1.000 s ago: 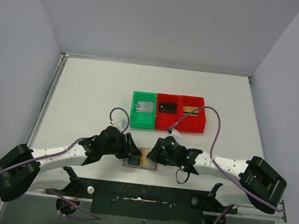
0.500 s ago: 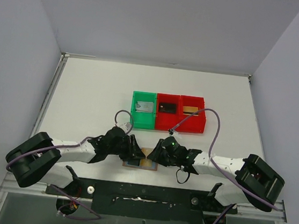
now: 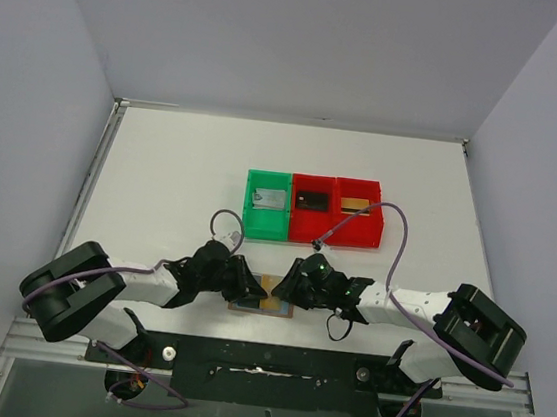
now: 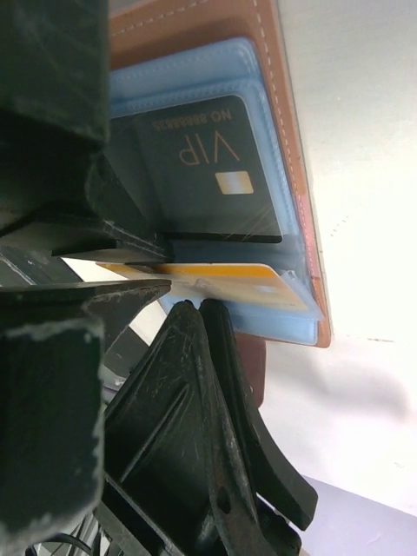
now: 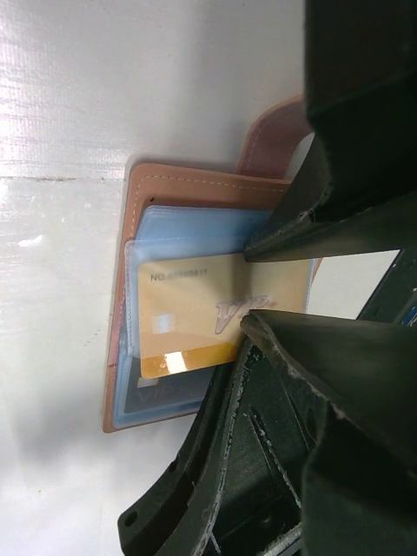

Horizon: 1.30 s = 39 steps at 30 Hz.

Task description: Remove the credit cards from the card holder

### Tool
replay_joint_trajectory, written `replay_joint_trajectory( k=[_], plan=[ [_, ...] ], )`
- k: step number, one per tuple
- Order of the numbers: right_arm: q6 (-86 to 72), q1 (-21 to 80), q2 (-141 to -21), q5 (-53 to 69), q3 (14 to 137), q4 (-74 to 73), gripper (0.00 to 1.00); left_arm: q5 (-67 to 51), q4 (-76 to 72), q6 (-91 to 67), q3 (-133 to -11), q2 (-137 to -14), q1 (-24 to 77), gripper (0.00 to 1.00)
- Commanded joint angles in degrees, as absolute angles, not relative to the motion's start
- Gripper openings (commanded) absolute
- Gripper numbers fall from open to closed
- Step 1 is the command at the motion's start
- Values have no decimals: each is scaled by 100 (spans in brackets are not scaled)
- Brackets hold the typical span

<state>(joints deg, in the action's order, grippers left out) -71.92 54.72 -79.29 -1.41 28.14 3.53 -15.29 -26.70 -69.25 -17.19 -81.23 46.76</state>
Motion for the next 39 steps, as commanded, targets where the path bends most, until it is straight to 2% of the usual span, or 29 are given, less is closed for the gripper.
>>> replay_joint_trajectory(
  k=[1, 4, 15, 21, 23, 28, 34, 35, 36, 39],
  plan=[
    [-7172, 5402, -7984, -229, 2598, 34, 32, -1428, -2773, -6916, -1812, -7741, 4660, 9],
    [-7165, 5373, -8000, -212, 2585, 35, 32, -1327, -2494, -6826, -1828, -7472, 4649, 4],
    [-7091, 5313, -7957, -180, 2601, -5, 31, -1228, -1476, -6477, -1844, -6712, 4568, 0],
    [-6637, 5255, -7400, -249, 2664, 124, 38, -914, -382, -6083, -2065, -5712, 4408, 0],
    [-6362, 5235, -6990, -368, 2692, 187, 43, -859, -223, -6034, -2099, -5426, 4342, 0],
    [-6105, 5152, -6068, -1112, 2808, -168, 74, -733, -83, -5962, -2152, -4898, 4264, 0],
    [-5478, 5141, -5157, -2281, 2730, -234, 87, -803, -392, -5794, -2289, -4655, 4254, 0],
    [-5445, 5140, -4997, -2536, 2752, -328, 90, -818, -395, -5743, -2341, -4646, 4254, 0],
    [-5186, 5127, -4850, -2602, 2780, -360, 99, -822, -395, -5699, -2380, -4642, 4254, 0],
    [-4139, 5088, -4538, -2100, 2999, -420, 97, -745, -554, -5678, -2405, -4617, 4254, 0]
  ],
)
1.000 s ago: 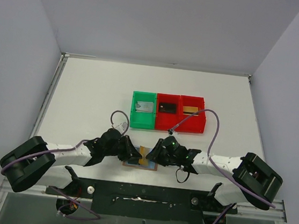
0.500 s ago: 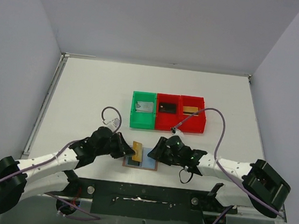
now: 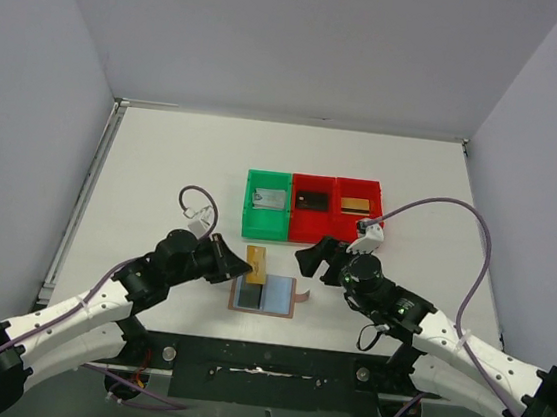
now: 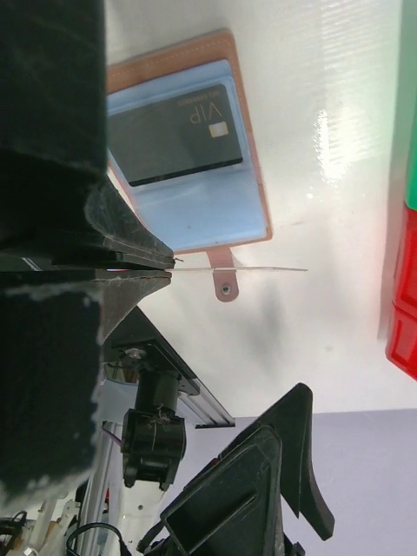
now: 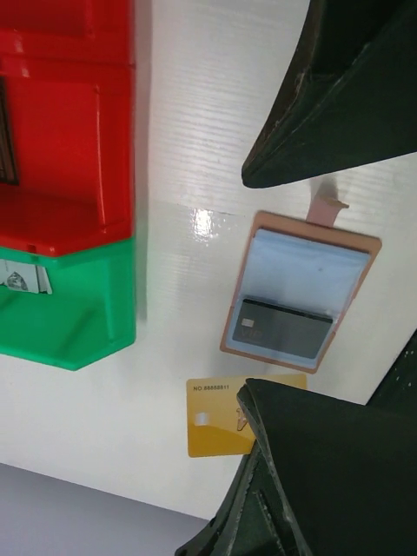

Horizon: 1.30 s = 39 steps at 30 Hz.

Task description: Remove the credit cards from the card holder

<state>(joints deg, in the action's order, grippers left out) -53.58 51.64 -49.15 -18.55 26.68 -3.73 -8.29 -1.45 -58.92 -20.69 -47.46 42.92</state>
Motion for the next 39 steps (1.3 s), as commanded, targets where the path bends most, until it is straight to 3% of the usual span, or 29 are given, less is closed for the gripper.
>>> replay_joint_trajectory(
  k=[1, 4, 8, 11, 14, 23, 31, 36, 39],
  plan=[
    [-4034, 5058, -4488, -2079, 3098, -606, 98, -729, -659, -5678, -2389, -4607, 4254, 0],
    [-3885, 4668, -4380, -1597, 3169, -840, 97, -766, -1188, -5652, -2335, -4616, 4254, 0],
    [-4034, 3167, -4194, 812, 2767, -71, 100, -918, -1609, -5628, -2380, -4716, 4254, 0],
    [-4474, 2211, -4209, 2433, 2368, 737, 94, -1095, -1758, -5646, -2458, -4840, 4245, 0],
    [-4794, 1796, -4225, 3094, 2189, 1089, 90, -1295, -2052, -5767, -2446, -4954, 4245, 0],
    [-5413, 2093, -4005, 3722, 1779, 2115, 88, -1808, -2645, -5906, -2601, -5292, 4253, 0],
    [-5556, 2818, -4733, 3950, 1926, 2938, 81, -2258, -3086, -6047, -2597, -5530, 4263, 0],
    [-5694, 3126, -5311, 3944, 2040, 3502, 69, -2507, -3491, -6244, -2566, -5693, 4289, 0],
    [-5630, 3106, -5581, 4351, 2060, 3794, 57, -2623, -3198, -6034, -2623, -5697, 4283, 0]
  ],
)
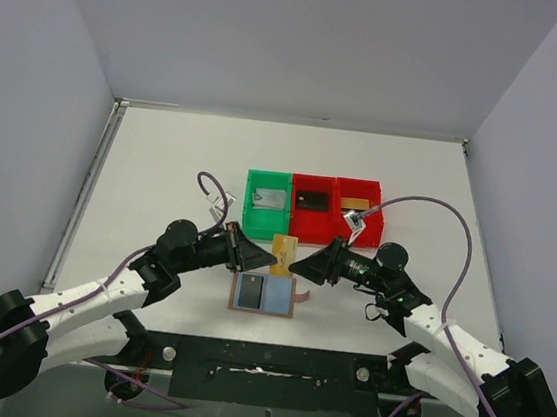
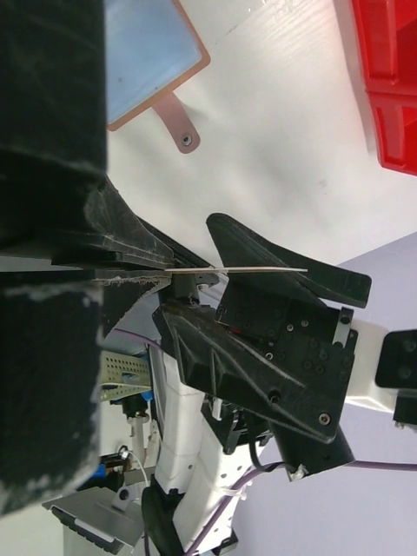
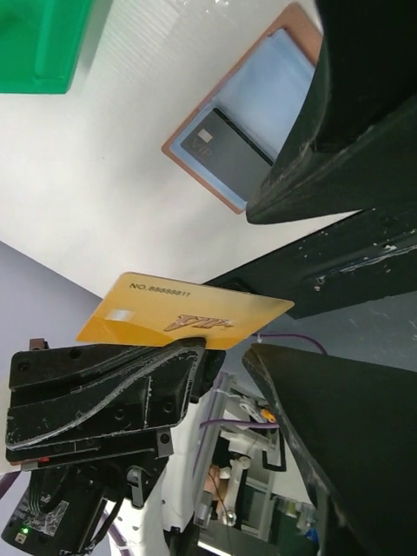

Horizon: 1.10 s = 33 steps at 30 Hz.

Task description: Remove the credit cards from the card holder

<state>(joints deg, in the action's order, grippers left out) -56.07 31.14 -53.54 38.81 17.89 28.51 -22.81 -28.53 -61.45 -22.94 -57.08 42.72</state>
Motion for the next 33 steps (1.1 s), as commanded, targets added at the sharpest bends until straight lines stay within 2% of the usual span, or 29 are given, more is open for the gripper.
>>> replay_joint_trajectory(
  k=[1, 5, 11, 14, 17, 18, 20, 21, 22, 23, 26, 30, 33],
  plan=[
    [-5595, 3078, -5660, 4590, 2068, 3891, 55, -2627, -2998, -5908, -2684, -5700, 4276, 0],
    [-5508, 2894, -5839, 4929, 2178, 3770, 48, -2905, -3006, -5805, -2798, -5830, 4272, 0],
    [-6109, 2852, -6001, 5054, 2013, 4834, 35, -3181, -3185, -5856, -2756, -5961, 4257, 0],
    [-6477, 2848, -6114, 5128, 1864, 5503, 24, -3243, -3194, -5850, -2729, -5917, 4241, 0],
    [-6642, 2849, -6186, 5264, 1790, 5833, 3, -3265, -3121, -5819, -2755, -5905, 4212, 0],
    [-6675, 2843, -6173, 5288, 1753, 5885, 0, -3317, -3065, -5766, -2781, -5906, 4183, 0],
    [-6636, 2775, -6034, 5288, 1729, 5714, 0, -3440, -2479, -5511, -2948, -5872, 3972, 0],
    [-6556, 2732, -5928, 5268, 1752, 5465, 0, -3484, -2153, -5370, -3034, -5825, 3821, 8],
    [-6416, 2676, -5792, 5213, 1787, 5136, 0, -3529, -1901, -5273, -3082, -5770, 3631, 31],
    [-6239, 2620, -5638, 5141, 1848, 4730, 0, -3576, -1705, -5191, -3121, -5707, 3489, 44],
    [-5379, 2483, -5128, 4647, 2238, 2969, 0, -3533, -1115, -4912, -3278, -5508, 3216, 71],
    [-4004, 2290, -4776, 3216, 3007, 224, 0, -2766, 622, -4033, -3949, -5348, 3108, 73],
    [-3292, 2185, -4748, 1702, 3686, -957, 0, -1563, 1777, -3444, -4456, -5267, 3098, 73]
  ],
)
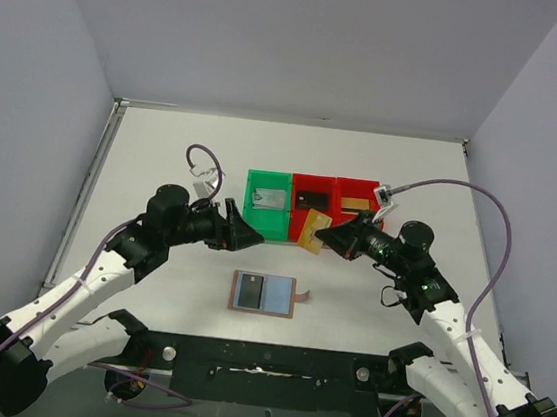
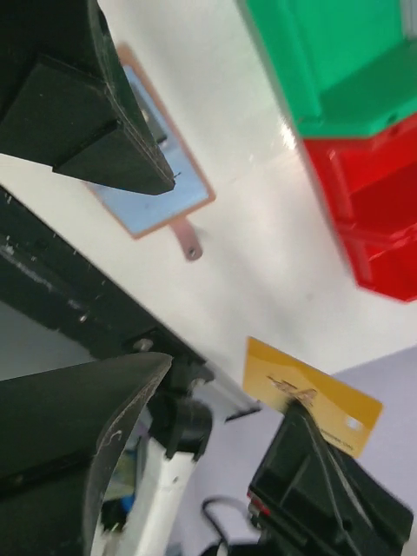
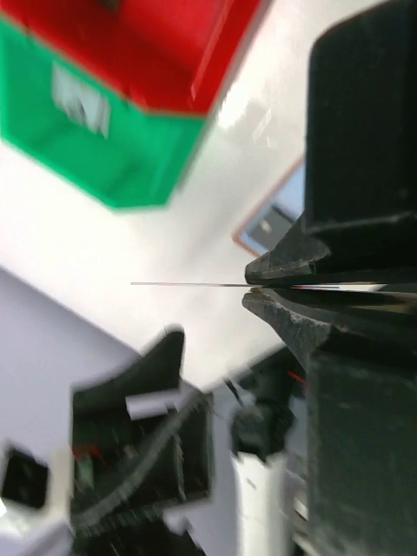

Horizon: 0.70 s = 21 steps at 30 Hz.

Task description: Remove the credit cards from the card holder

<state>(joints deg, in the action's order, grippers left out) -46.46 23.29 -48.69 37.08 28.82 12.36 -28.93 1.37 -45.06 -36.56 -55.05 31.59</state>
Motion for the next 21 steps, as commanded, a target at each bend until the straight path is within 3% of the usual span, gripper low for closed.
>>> replay_joint_trajectory(
  k=[1, 9, 15, 21],
  plan=[
    [-3142, 2133, -4761, 1385, 3858, -1172, 0, -1296, 2015, -3277, -4585, -5231, 3089, 73],
    [-2417, 1126, -5650, 82, 4735, -1440, 0, 134, 2802, -2688, -4911, -5140, 2705, 79],
    [-1483, 458, -5909, 783, 4535, -384, 0, -1496, 2335, -2602, -4454, -5146, 902, 80],
    [981, 860, -6451, 1320, 4766, -434, 0, -1736, 1821, -2511, -3975, -5069, 589, 80]
  ],
)
